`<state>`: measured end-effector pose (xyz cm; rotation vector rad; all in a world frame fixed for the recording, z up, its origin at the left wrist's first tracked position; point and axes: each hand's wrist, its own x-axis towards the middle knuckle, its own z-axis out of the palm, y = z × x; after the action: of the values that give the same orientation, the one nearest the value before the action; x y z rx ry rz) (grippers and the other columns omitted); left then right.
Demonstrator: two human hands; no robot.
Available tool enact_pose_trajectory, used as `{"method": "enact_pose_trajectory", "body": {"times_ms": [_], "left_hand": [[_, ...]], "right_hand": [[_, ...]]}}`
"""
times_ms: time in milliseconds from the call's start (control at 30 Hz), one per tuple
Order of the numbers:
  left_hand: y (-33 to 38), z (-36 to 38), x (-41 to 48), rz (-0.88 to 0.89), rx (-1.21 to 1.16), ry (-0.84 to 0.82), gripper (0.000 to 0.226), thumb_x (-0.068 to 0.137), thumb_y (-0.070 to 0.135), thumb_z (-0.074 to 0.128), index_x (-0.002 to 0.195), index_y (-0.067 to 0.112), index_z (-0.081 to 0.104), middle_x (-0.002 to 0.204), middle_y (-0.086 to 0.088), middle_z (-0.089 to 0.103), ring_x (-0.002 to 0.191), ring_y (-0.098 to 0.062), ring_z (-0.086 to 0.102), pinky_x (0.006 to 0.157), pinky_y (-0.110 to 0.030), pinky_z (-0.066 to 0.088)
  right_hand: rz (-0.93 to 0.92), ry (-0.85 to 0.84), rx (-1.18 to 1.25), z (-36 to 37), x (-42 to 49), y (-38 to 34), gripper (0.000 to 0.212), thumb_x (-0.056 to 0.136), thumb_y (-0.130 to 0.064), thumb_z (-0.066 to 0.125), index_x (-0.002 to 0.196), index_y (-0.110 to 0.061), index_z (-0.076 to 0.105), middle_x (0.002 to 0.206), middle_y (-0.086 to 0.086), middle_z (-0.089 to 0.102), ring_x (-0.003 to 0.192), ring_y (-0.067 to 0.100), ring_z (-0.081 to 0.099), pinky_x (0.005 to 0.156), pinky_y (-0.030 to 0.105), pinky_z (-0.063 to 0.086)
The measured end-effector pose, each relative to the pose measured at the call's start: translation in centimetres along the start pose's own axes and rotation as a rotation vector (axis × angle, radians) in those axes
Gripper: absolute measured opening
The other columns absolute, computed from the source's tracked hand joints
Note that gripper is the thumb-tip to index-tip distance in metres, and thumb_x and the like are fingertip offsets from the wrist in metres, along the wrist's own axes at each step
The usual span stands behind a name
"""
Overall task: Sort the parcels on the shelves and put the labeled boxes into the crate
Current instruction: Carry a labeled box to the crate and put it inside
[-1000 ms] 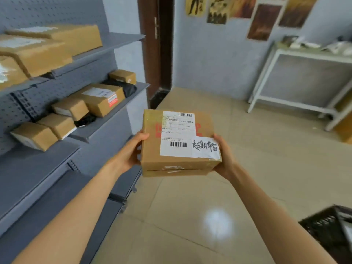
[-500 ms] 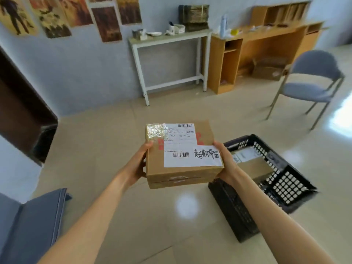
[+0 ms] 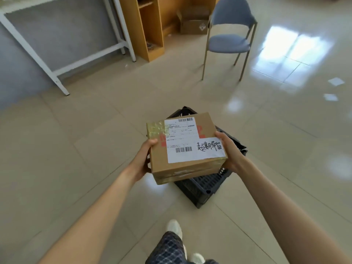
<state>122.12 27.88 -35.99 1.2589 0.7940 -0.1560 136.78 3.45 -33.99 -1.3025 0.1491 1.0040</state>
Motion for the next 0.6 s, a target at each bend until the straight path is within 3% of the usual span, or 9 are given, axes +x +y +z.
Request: {"method": "enact_pose_trajectory", "body": {"times_ms": [100, 200, 367, 500, 600], "left_hand": [[0.2, 1.3, 4.5, -0.037, 0.002, -0.037, 0.076, 0.064, 0.071, 0.064, 0.129, 0.031, 0.054, 0.123, -0.006, 0.066, 0.115, -0.029, 0.061, 0.095, -0.052, 0.05], [-0.1, 2.4, 8.8, -0.097, -0.008, -0.046, 0.082, 0.063, 0.066, 0.067, 0.132, 0.028, 0.048, 0.122, -0.008, 0.067, 0.11, -0.03, 0.064, 0.089, -0.05, 0.054], [-1.4, 4.1, 13.4, -0.23, -0.012, -0.041, 0.058, 0.085, 0.042, 0.058, 0.136, 0.021, 0.04, 0.108, -0.008, 0.061, 0.087, -0.023, 0.061, 0.059, -0.034, 0.054], [-3.2, 5.5, 16.1, -0.326, -0.01, -0.028, 0.052, 0.089, 0.024, 0.058, 0.134, 0.02, 0.033, 0.101, -0.01, 0.056, 0.086, -0.025, 0.057, 0.073, -0.044, 0.053], [-4.2, 6.6, 18.1, -0.394, -0.043, 0.013, 0.051, 0.088, 0.02, 0.058, 0.134, 0.018, 0.037, 0.099, -0.008, 0.057, 0.084, -0.023, 0.056, 0.066, -0.039, 0.052]], "right_hand": [[0.03, 0.043, -0.041, -2.1, 2.9, -0.6, 0.041, 0.098, -0.044, 0.039, 0.099, -0.011, 0.063, 0.085, 0.009, 0.076, 0.069, 0.021, 0.072, 0.07, 0.033, 0.056], [0.098, 0.103, -0.09, -4.0, 5.9, -1.0, 0.042, 0.098, -0.045, 0.038, 0.094, -0.012, 0.063, 0.076, 0.008, 0.075, 0.061, 0.019, 0.071, 0.058, 0.027, 0.057], [0.233, 0.16, -0.189, -7.1, 10.9, -1.4, 0.041, 0.095, -0.048, 0.044, 0.109, -0.012, 0.056, 0.076, 0.007, 0.075, 0.059, 0.019, 0.071, 0.052, 0.026, 0.056], [0.351, 0.146, -0.341, -9.4, 14.1, -1.1, 0.041, 0.096, -0.046, 0.043, 0.114, -0.011, 0.057, 0.087, 0.012, 0.074, 0.071, 0.024, 0.07, 0.074, 0.035, 0.055], [0.421, 0.141, -0.448, -11.1, 16.7, -1.0, 0.041, 0.095, -0.048, 0.044, 0.112, -0.013, 0.059, 0.091, 0.012, 0.073, 0.079, 0.026, 0.069, 0.083, 0.039, 0.053]]}}
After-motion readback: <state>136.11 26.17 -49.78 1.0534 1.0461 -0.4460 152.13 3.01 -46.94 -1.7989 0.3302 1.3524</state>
